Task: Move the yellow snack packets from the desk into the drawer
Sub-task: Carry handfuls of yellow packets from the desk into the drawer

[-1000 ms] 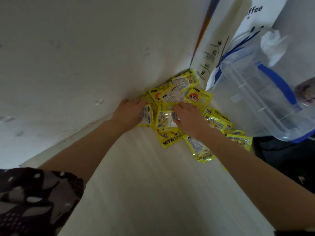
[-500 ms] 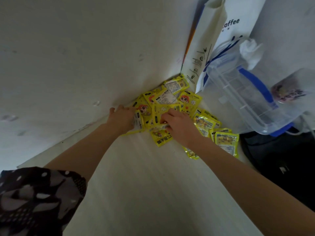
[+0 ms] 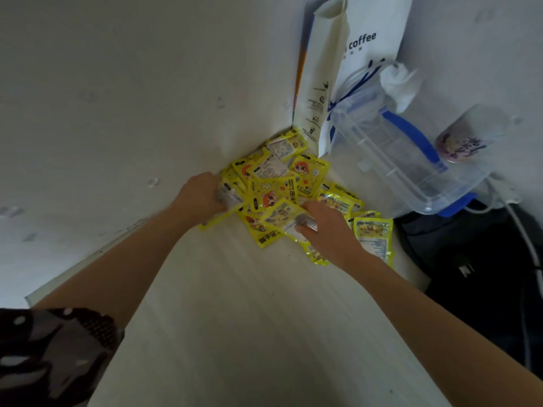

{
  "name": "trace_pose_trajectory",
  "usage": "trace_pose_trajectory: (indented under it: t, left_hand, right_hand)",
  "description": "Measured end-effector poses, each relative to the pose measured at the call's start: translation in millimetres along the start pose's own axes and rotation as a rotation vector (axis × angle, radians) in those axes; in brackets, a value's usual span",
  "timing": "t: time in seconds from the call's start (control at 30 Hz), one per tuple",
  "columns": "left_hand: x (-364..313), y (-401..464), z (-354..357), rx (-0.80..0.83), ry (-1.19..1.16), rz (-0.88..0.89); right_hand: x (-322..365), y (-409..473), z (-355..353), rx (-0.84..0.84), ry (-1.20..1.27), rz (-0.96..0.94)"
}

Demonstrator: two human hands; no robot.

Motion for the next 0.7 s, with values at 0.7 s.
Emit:
trace_pose_trajectory:
  t: [0.7]
  left_hand:
    - [-74, 75, 27, 0.217, -0.072, -0.005]
  right_hand:
    - [-67, -22, 6, 0.010, 0.016, 0.262]
Point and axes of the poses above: each hand's wrist, its own y-axis towards the middle knuckle, its own z-axis out of the palm, x = y × z, the point moved 1 cm from there along y, towards the middle knuckle, and after that the axes turned 11 degrees about x, right-handed, at the moved point
